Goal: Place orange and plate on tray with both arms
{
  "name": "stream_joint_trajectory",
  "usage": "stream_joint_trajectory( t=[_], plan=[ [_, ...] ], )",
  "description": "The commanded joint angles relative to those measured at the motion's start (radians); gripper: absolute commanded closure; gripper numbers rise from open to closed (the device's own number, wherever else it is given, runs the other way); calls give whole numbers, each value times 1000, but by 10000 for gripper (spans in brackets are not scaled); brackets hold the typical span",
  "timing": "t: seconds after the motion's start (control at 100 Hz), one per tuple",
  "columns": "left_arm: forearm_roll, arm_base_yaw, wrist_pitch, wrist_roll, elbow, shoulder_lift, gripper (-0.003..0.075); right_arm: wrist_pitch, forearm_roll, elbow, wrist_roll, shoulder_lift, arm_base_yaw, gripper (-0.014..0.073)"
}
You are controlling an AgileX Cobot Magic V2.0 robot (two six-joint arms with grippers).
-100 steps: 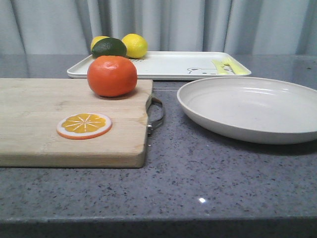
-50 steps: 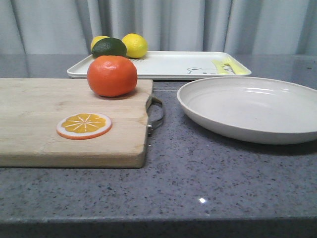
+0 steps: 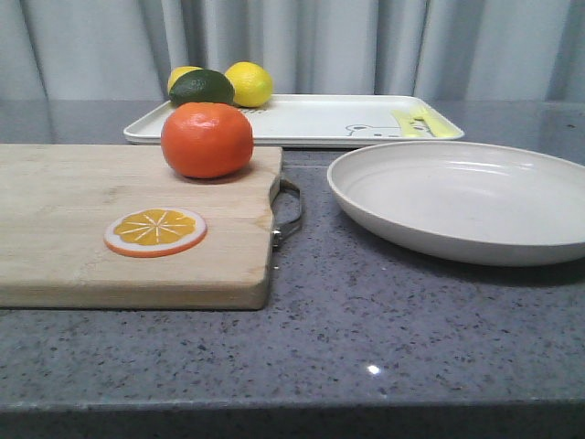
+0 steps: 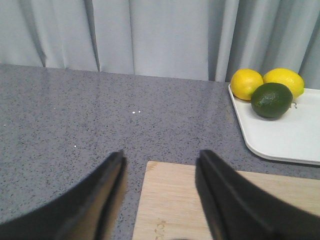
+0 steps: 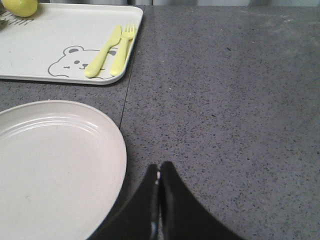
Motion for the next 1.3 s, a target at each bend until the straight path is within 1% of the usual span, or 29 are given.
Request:
stream_joint_trajectory(
  t=[0.0,0.05,0.13,0.24,0.44,0.57,0.76,0.88,1.03,1.16,1.29],
  plan=[
    [3,1,-61,0,-63,33,193,-62,0,-36,-11,10,-4,657],
    [3,-7,-48,0,-83,56,164,-62,0,-36,-11,10,-4,657],
    [3,-37,-8,0,-123,95,153,-62,0,-36,-11,10,-4,657],
    [1,-98,37,0,-184,167,154,-60,1,-36,-11,9,-4,657],
    [-3,-244,135,0,-319,312,153,-58,1,-36,-11,9,-4,657],
    [-3,-335,175,0,-401,394,150,-58,1,-36,-11,9,-4,657],
    [-17,-432,291,0,-542,514,150,-62,1,-36,-11,9,-4,657],
    [-73,-460,391,0,-652,597,151,-62,1,-36,-11,9,-4,657],
    [-143,-469,561,0,-792,712,151,-62,1,-36,-11,9,-4,657],
    [-161,-469,680,0,-898,794,153,-62,1,-36,-11,9,-4,657],
    [-169,-469,775,2,-963,853,153,-62,1,-36,-11,9,-4,657]
  ],
)
